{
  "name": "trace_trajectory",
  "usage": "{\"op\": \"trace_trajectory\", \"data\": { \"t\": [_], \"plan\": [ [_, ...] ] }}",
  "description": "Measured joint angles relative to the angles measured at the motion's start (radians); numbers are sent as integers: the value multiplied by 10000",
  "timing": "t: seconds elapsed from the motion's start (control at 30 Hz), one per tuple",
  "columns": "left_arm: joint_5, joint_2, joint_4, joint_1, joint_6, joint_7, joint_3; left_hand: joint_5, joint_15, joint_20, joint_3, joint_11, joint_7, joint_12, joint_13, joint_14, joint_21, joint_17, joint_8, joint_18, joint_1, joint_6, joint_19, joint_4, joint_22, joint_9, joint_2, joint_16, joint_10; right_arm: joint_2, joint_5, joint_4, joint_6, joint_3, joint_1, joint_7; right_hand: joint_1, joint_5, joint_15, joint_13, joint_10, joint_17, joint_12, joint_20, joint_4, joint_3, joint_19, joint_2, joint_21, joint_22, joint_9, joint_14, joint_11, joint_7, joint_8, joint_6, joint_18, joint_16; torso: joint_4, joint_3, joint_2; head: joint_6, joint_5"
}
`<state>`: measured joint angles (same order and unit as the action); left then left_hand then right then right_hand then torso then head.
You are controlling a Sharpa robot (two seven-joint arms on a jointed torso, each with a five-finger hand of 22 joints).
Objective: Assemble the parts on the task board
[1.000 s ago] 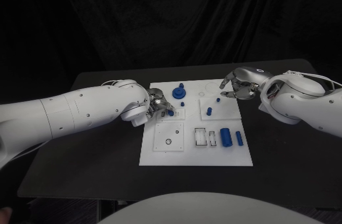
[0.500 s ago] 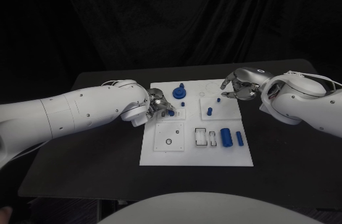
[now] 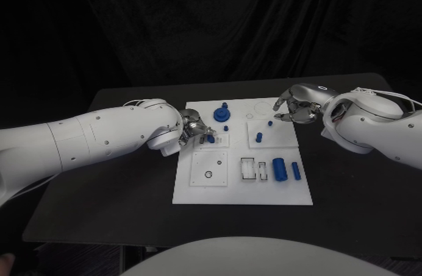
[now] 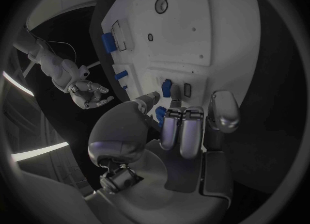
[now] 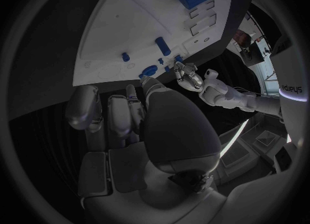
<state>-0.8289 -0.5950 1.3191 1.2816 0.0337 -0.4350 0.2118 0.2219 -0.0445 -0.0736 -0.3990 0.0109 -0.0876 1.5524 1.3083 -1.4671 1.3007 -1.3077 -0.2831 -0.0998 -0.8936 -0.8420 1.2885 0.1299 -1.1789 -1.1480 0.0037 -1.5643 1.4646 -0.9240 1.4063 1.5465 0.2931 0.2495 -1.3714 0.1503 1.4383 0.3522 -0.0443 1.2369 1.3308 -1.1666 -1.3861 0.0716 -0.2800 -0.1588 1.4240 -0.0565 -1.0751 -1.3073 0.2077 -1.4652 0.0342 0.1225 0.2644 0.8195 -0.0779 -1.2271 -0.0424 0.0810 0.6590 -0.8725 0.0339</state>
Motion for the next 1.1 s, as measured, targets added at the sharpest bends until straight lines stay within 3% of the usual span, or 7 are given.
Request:
{"op": "trace_trajectory", "data": {
  "t": [0.13, 0.33, 0.5, 0.73, 1.1],
  "plan": [
    [0, -9, 7, -4, 34, 39, 1, -65, 36, 0, 294, 0, -36, -5, 0, 36, 0, 0, 36, 0, 20, -36, 0, 294, -12, -57, -3, 0, 0, -1, 0, -6, -22, 0, 1, 18, 0, 0, 0, -14, 0, 10, 42, -23, 0, 0, -22, 0, 0, 0, 0, 0, 0, 0, 0, 0, 1, 41, 0, 0, 0, 0, 12],
    [0, -24, 34, -7, 58, 102, 4, -144, 36, 0, 428, 0, 0, -5, 0, 36, -38, 0, 44, 0, 20, -71, 0, 289, -20, -101, -3, 0, 0, 3, 0, -8, -57, 0, 3, 46, 0, 0, 0, -49, 0, 31, 43, -37, 0, 0, -36, 0, 49, 0, 1, 0, 0, 0, 0, 0, 1, 41, 3, 0, 1, 0, 23],
    [-1, -24, 39, -10, 58, 173, 4, -380, 36, 0, 667, 0, 0, -5, 0, 36, -38, 0, 111, 1, -35, -71, 0, 333, -26, -155, -58, 0, 0, 6, 0, -11, -83, 0, 6, 68, 0, 0, 0, -65, 0, 33, 43, -37, 0, 0, -36, 0, 66, 0, 1, 0, 0, 0, 0, 0, 1, 41, 3, 0, 0, 0, 19],
    [-1, -35, 53, -16, 65, 371, 3, -780, 71, -35, 1330, 33, 0, -5, 0, 1, -93, 0, 260, 1, -35, -71, -35, 743, -70, -257, -57, 0, 34, 10, 0, -13, -118, 0, 9, 91, 0, -44, 0, -122, -74, 51, 104, -36, 0, 1, -36, 0, 85, 0, -7, 0, -1, 0, 0, 0, 1, 81, 6, 1, 0, 0, 23],
    [-2, -87, 133, -30, 199, 629, 1, -839, 71, 1, 1864, 34, 107, -5, 0, 1, -50, 0, 31, 1, -344, -428, 77, 1006, -344, -656, 146, 0, 34, 2, 0, -13, -164, 0, 12, 129, 0, -44, 0, -227, -129, 86, 145, 0, 0, 1, -72, 0, 154, -7, -7, 0, 50, 36, 0, 36, 1, 110, 10, 2, -2, 0, 25]
  ]
}}
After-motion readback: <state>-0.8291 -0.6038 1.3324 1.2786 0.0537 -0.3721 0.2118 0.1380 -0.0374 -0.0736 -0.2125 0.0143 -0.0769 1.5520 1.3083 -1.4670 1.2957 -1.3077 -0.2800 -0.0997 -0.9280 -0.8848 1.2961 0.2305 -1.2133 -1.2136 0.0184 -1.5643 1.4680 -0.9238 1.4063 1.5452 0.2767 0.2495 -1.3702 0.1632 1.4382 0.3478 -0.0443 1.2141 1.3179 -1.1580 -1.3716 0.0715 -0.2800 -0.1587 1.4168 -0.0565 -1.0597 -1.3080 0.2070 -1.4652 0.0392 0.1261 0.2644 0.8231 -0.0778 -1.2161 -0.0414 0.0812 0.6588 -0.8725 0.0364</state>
